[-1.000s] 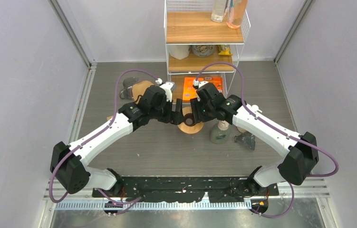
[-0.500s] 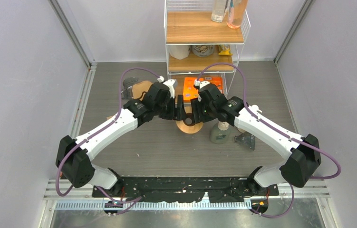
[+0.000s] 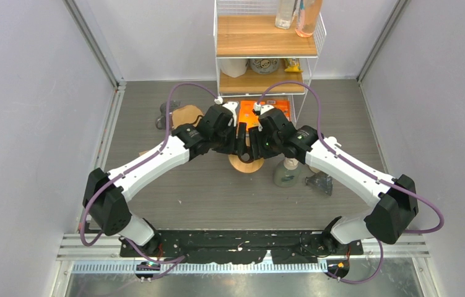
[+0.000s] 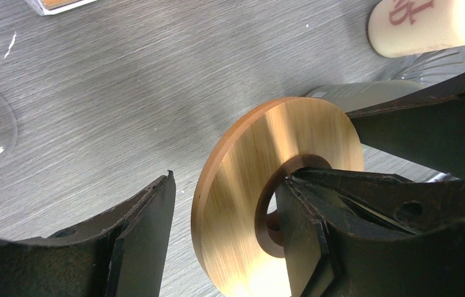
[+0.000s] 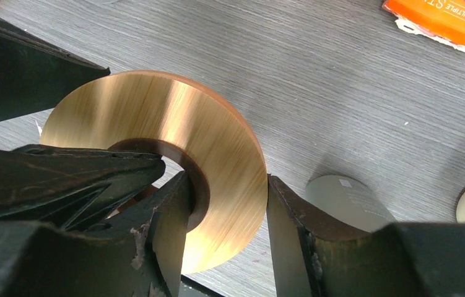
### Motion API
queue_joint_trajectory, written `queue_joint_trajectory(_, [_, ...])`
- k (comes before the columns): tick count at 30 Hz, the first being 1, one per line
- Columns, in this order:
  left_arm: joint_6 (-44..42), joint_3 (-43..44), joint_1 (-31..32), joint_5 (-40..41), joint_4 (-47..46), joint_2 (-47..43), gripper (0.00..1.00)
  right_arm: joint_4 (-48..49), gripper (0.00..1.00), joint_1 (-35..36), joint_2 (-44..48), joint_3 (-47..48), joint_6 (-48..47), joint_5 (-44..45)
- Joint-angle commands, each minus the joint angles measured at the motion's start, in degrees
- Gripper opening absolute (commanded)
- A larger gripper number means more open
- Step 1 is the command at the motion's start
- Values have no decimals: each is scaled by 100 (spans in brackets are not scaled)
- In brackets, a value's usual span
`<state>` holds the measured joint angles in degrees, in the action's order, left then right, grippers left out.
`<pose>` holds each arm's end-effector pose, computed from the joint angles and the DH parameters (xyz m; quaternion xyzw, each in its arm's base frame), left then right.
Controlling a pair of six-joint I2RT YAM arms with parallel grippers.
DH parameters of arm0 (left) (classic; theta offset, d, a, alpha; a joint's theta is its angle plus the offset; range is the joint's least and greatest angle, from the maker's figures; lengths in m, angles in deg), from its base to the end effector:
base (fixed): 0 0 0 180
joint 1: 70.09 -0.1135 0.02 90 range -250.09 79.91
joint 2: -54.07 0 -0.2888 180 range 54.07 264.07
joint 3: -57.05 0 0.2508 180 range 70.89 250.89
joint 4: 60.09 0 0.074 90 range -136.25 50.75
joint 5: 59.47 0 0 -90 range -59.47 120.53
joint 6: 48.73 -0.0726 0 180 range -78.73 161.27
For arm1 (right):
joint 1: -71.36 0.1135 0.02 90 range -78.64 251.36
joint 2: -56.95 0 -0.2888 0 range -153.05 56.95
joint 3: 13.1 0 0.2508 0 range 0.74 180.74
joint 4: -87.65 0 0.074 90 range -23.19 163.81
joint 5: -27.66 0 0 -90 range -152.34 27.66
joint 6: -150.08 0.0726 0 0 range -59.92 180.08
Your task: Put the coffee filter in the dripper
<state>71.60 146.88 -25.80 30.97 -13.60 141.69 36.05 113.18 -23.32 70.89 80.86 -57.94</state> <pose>0.2606 -0.2535 0.3094 0.1105 0.9148 -0.2327 0.3111 0.2419 0.2090 0.3058 -0.1567 0.9194 0.1559 0.3254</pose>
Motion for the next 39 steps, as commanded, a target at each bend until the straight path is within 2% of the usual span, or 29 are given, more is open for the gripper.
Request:
queue_joint_trajectory(1, [-328,400,106,410,429,143,66,312,28,1,190,169,82,71])
queue_joint_trajectory(9, [-510,732,229,676,858,408,59,296,28,-1,177,202,49,143])
queue_joint_trajectory(12, [-524,750,241,689,832,415,46,257,28,1,132,216,41,162])
queue_joint_trajectory(16, [-537,777,264,788,853,424,37,253,28,-3,105,240,36,152])
queue_joint_trajectory(20, [-576,819,272,782,858,456,30,260,31,-3,89,245,34,151])
queue_joint_trajectory(28, [-612,704,264,825,721,306,20,295,52,-16,442,185,37,396])
queue_joint_trajectory(33, [-600,629,264,797,568,146,20,592,72,-49,762,-10,-88,69])
queue_joint_trajectory(39, [-591,619,202,841,500,28,19,695,81,-114,1094,-146,-220,-27])
